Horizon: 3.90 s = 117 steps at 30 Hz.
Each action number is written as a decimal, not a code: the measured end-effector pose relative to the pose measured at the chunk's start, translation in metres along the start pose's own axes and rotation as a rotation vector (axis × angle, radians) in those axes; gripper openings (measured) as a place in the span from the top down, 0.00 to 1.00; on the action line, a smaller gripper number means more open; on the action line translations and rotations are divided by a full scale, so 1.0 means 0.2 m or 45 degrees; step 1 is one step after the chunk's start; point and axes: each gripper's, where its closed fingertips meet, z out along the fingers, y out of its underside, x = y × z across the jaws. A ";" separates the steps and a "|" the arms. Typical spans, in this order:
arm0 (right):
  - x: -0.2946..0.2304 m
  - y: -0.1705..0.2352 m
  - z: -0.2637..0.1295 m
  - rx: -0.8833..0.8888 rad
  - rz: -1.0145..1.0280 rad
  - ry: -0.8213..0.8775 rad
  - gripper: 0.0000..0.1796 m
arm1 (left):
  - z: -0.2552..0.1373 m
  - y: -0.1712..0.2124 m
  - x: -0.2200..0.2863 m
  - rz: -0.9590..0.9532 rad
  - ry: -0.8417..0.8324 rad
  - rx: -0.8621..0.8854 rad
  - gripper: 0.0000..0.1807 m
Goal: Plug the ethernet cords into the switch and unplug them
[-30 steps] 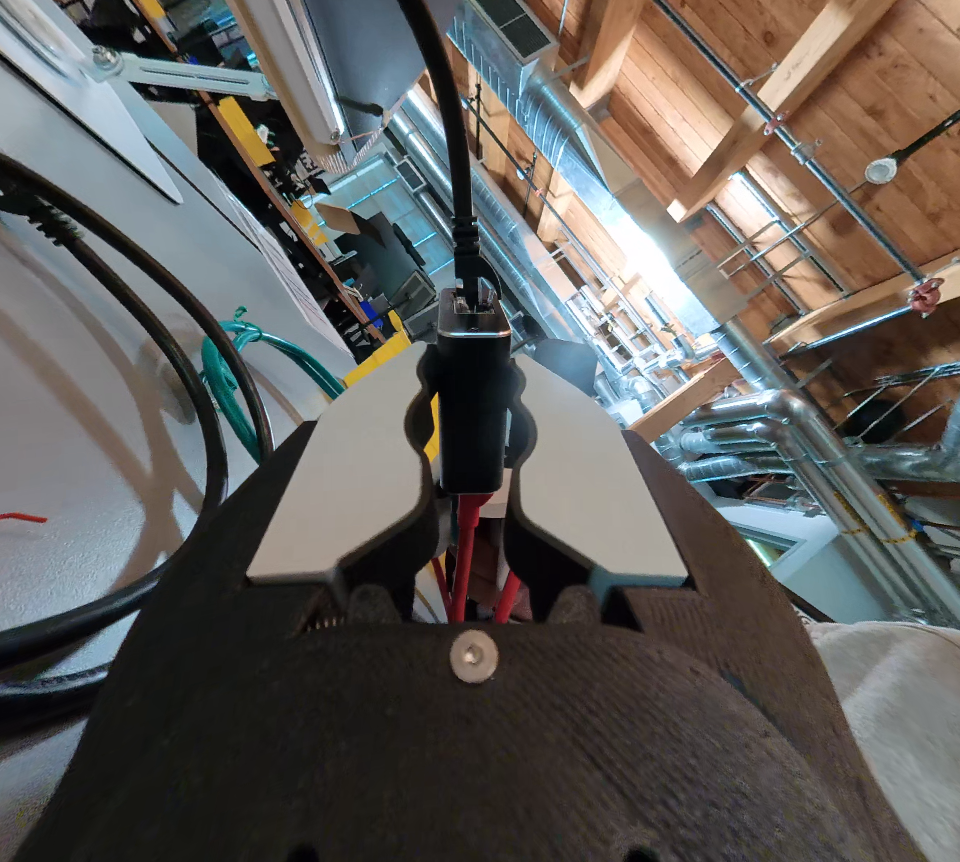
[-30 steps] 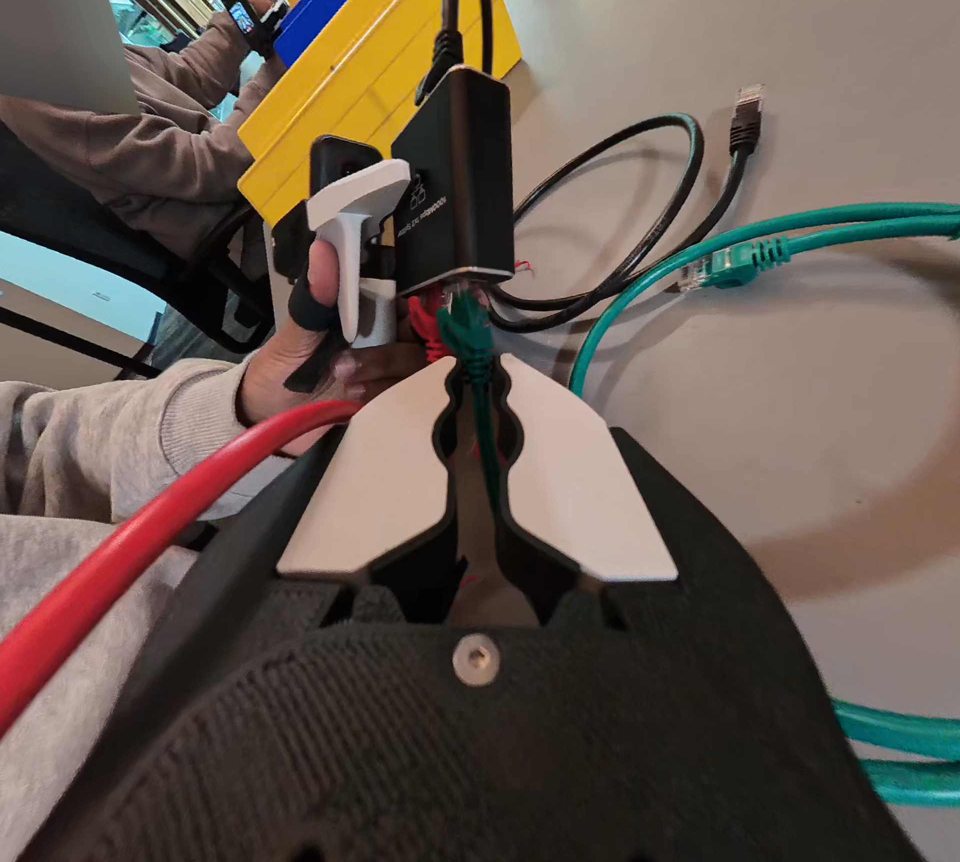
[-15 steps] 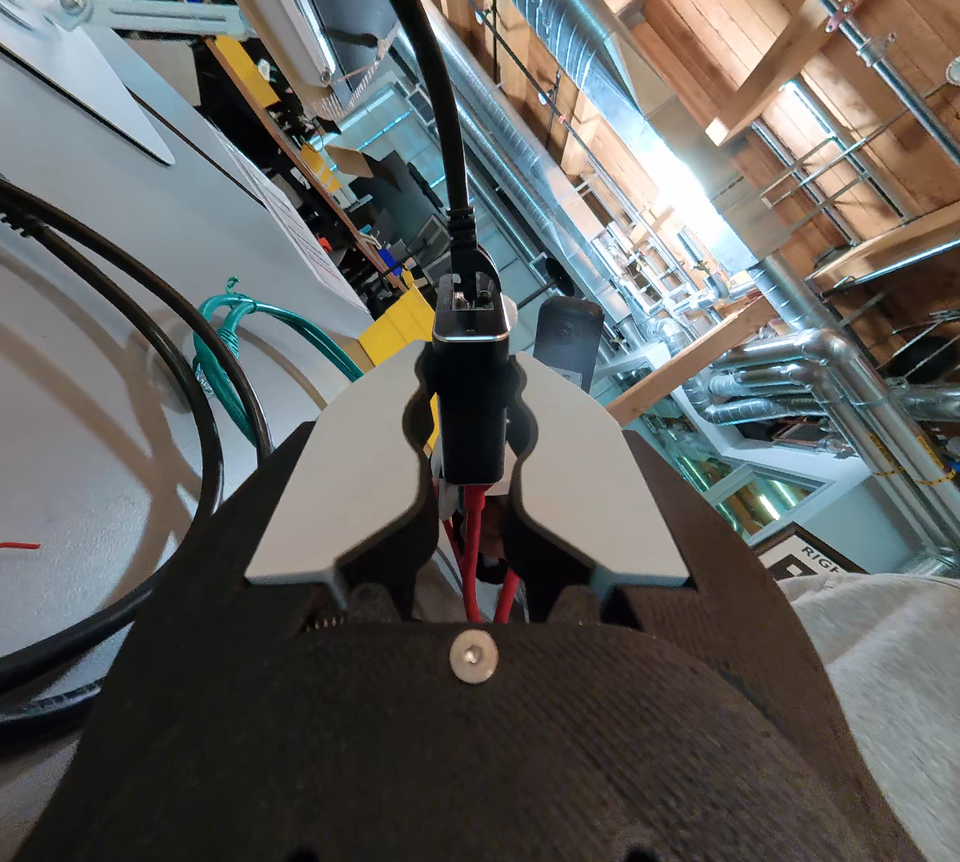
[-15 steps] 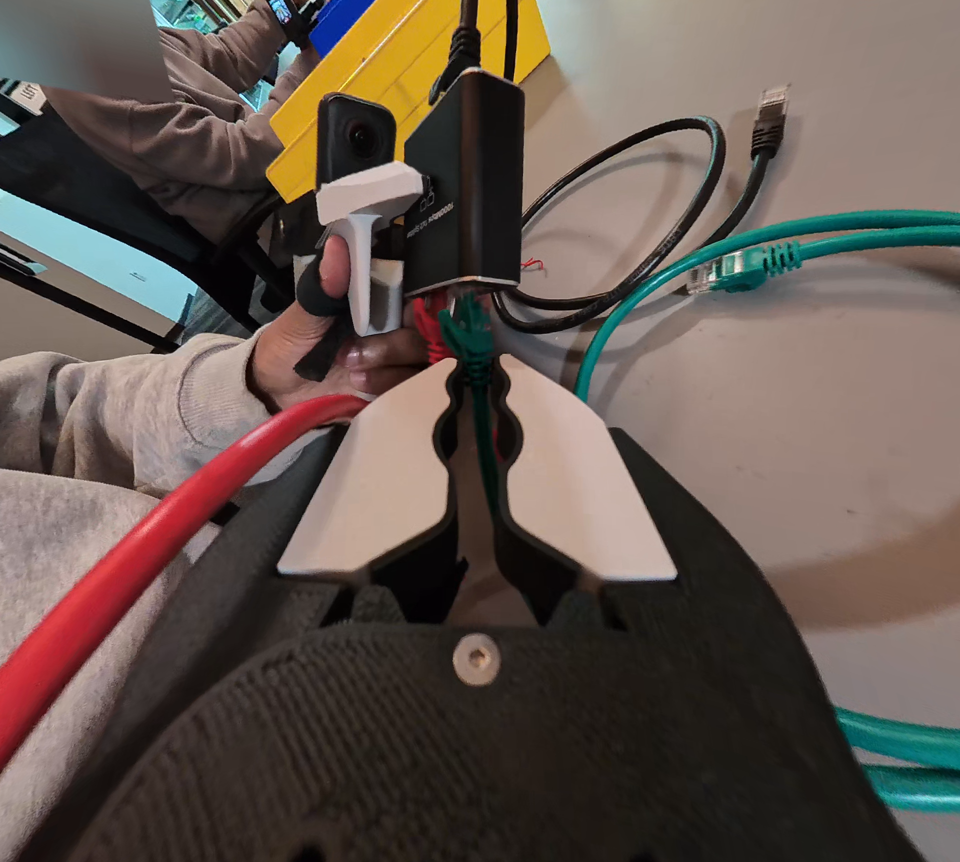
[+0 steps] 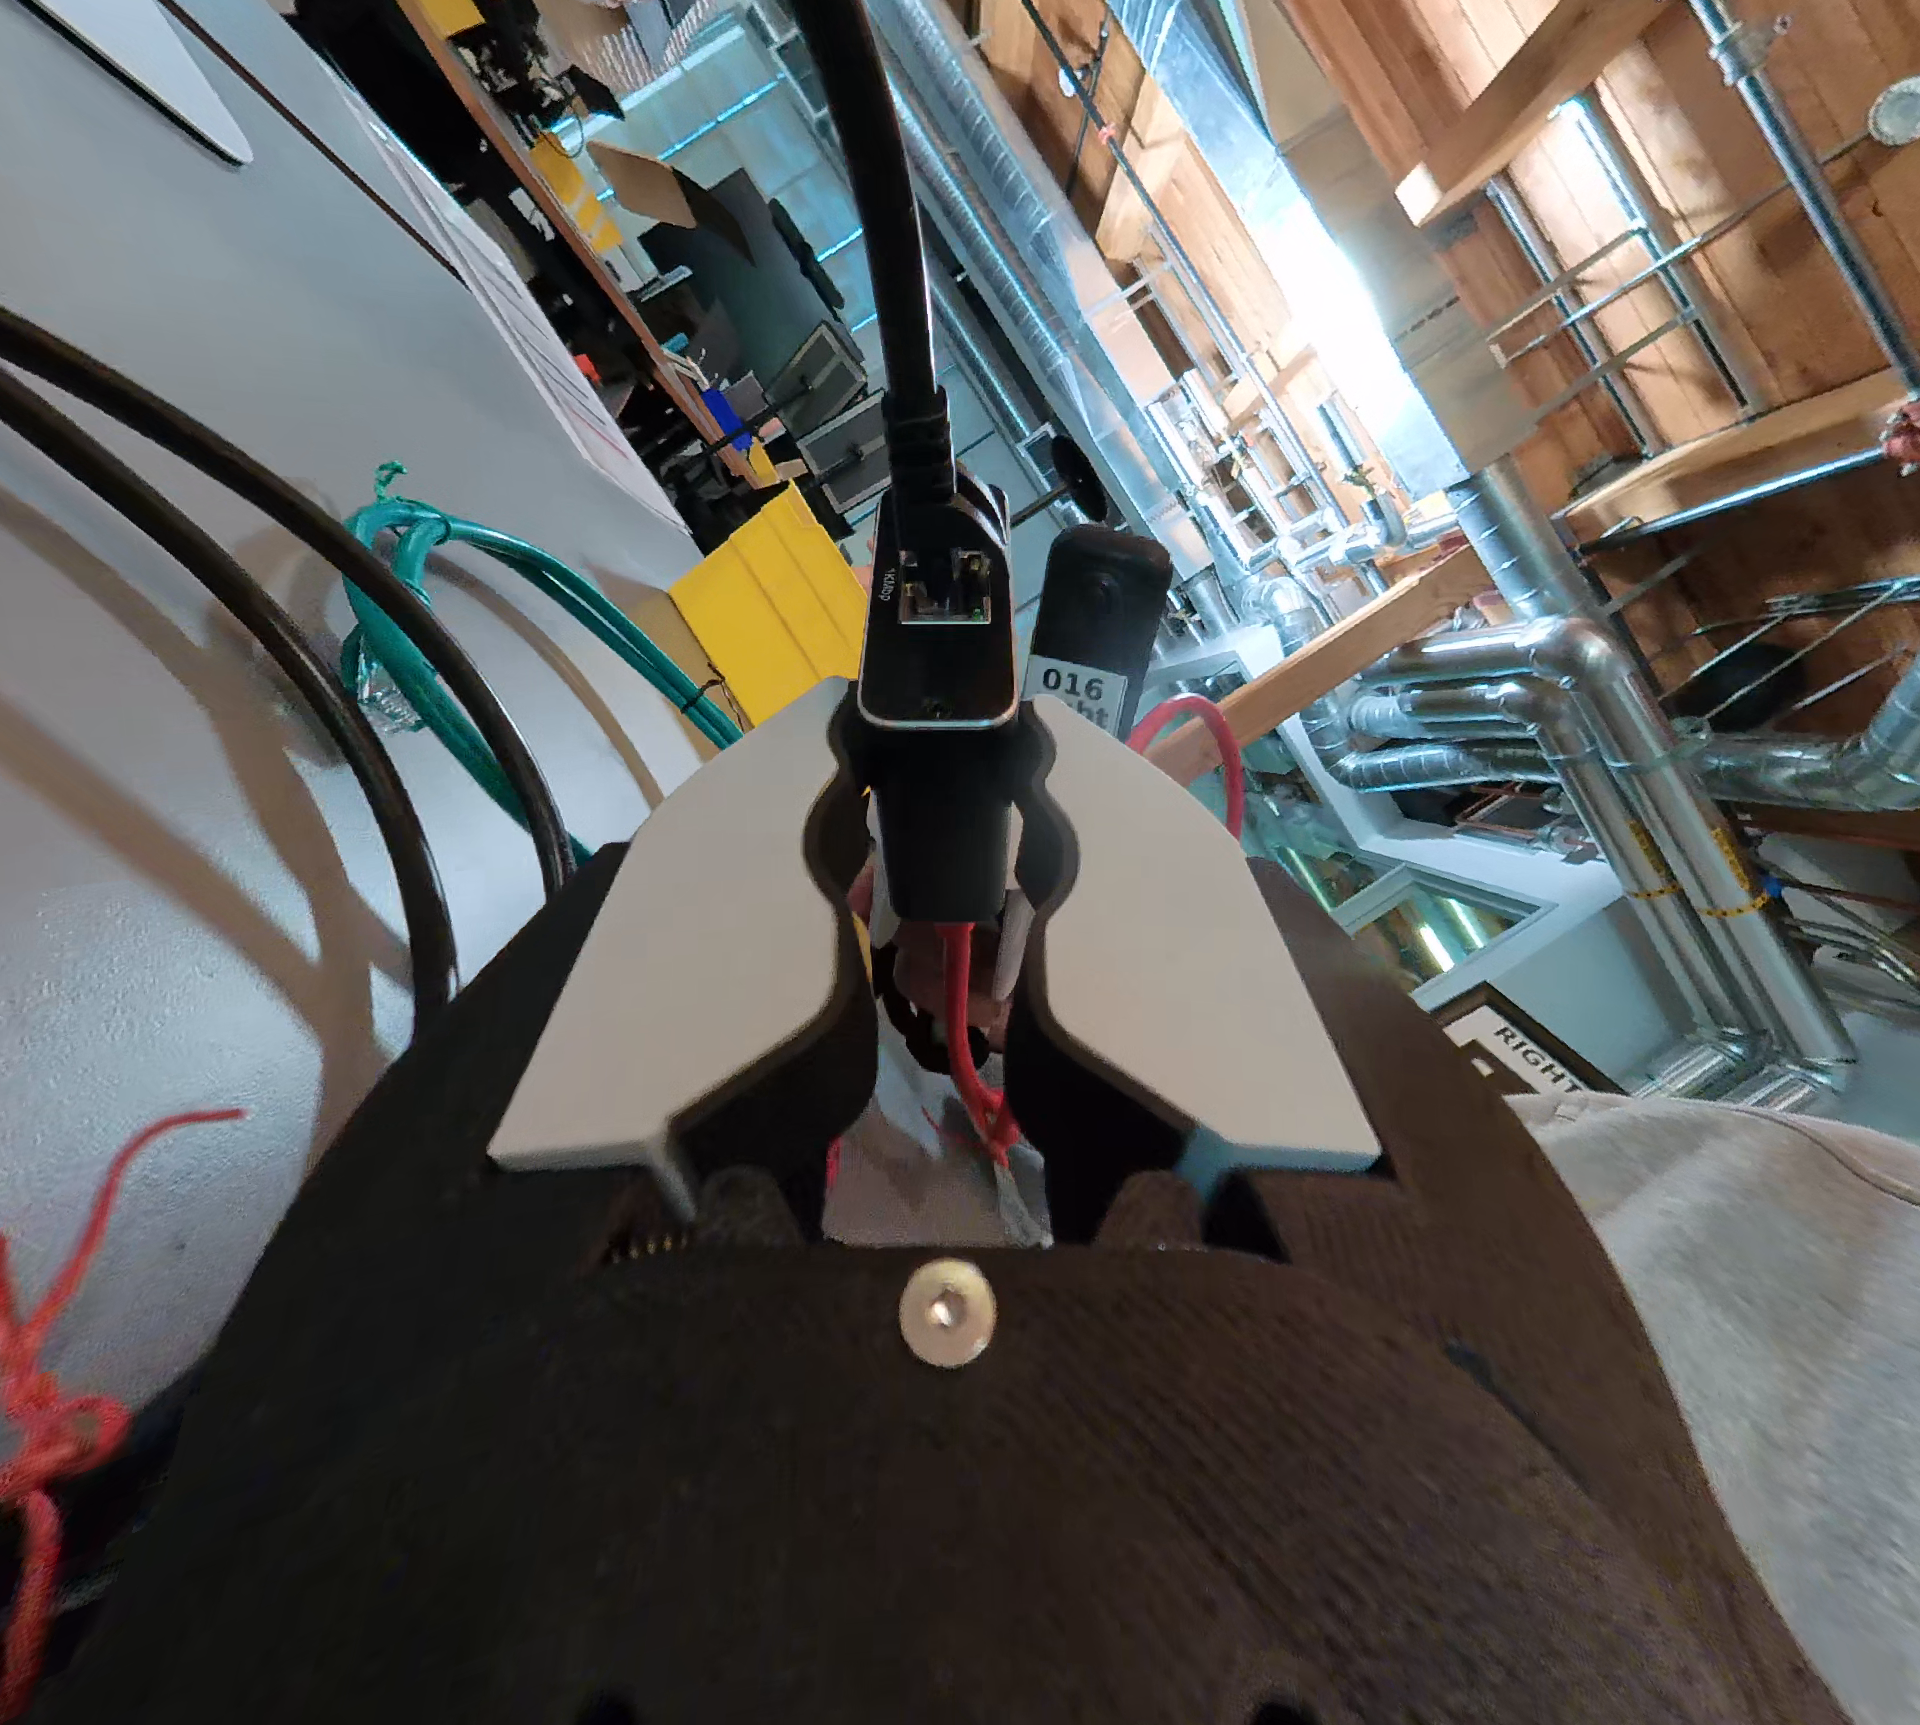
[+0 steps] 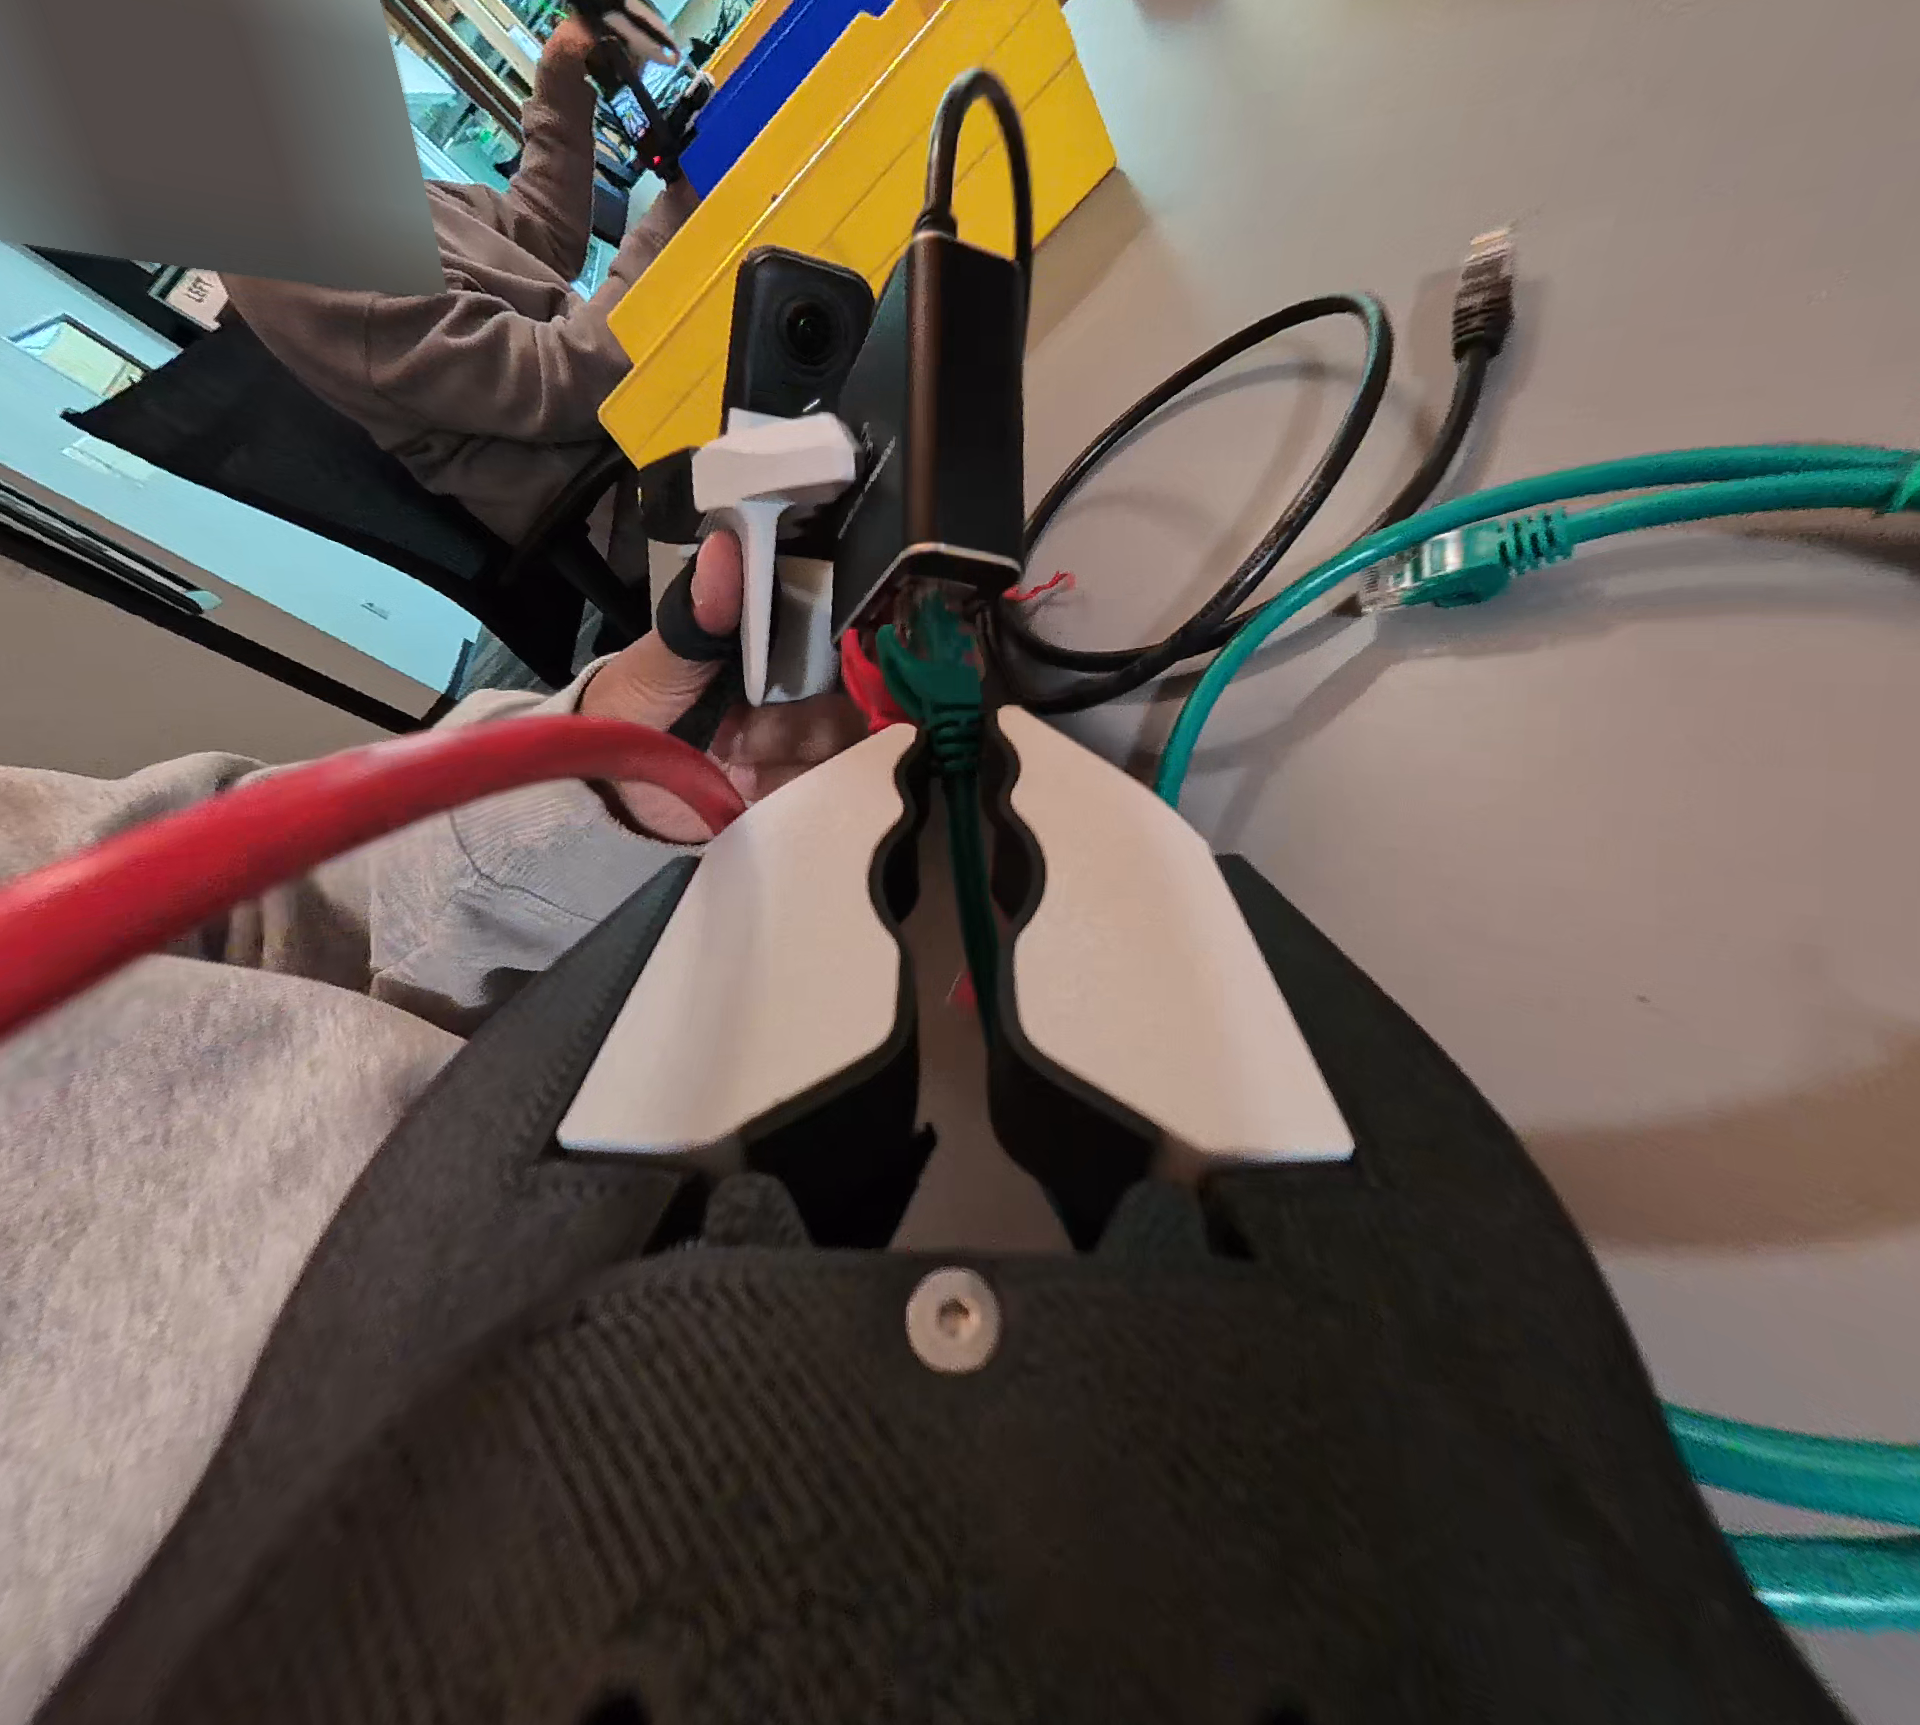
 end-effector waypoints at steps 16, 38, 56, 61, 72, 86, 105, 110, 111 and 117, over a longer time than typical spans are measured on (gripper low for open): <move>-0.06 0.01 -0.03 -0.140 -0.459 0.141 0.94 | 0.02 0.06 0.05 -0.027 0.161 -0.211 0.73; 0.02 0.11 -0.01 -0.264 -0.460 0.188 0.95 | 0.01 0.10 -0.02 0.010 -0.004 -0.281 0.85; 0.05 0.16 0.00 -0.279 -0.415 0.148 0.96 | 0.00 0.18 -0.06 0.015 -0.085 -0.433 0.84; 0.04 0.14 0.01 -0.216 -0.513 0.210 0.96 | -0.01 0.15 -0.05 -0.008 -0.060 -0.398 0.84; -0.08 -0.05 -0.02 0.053 -1.018 0.444 0.85 | -0.02 0.01 0.11 0.008 0.235 -0.212 0.85; -0.05 -0.16 -0.09 0.100 -1.386 0.783 0.68 | -0.04 -0.04 0.07 0.192 0.151 -0.127 0.86; -0.27 -0.41 -0.43 0.582 -0.293 -0.047 0.83 | -0.06 -0.07 0.26 0.372 0.422 -0.059 0.86; -0.24 -0.05 -0.06 0.071 -0.201 0.014 0.82 | -0.04 -0.01 0.30 0.391 0.464 -0.121 0.86; -0.24 -0.03 -0.04 0.062 -0.188 0.009 0.83 | -0.04 0.00 0.30 0.392 0.469 -0.129 0.86; -0.26 -0.01 -0.02 0.060 -0.180 -0.039 0.90 | -0.02 0.02 0.29 0.379 0.461 -0.132 0.86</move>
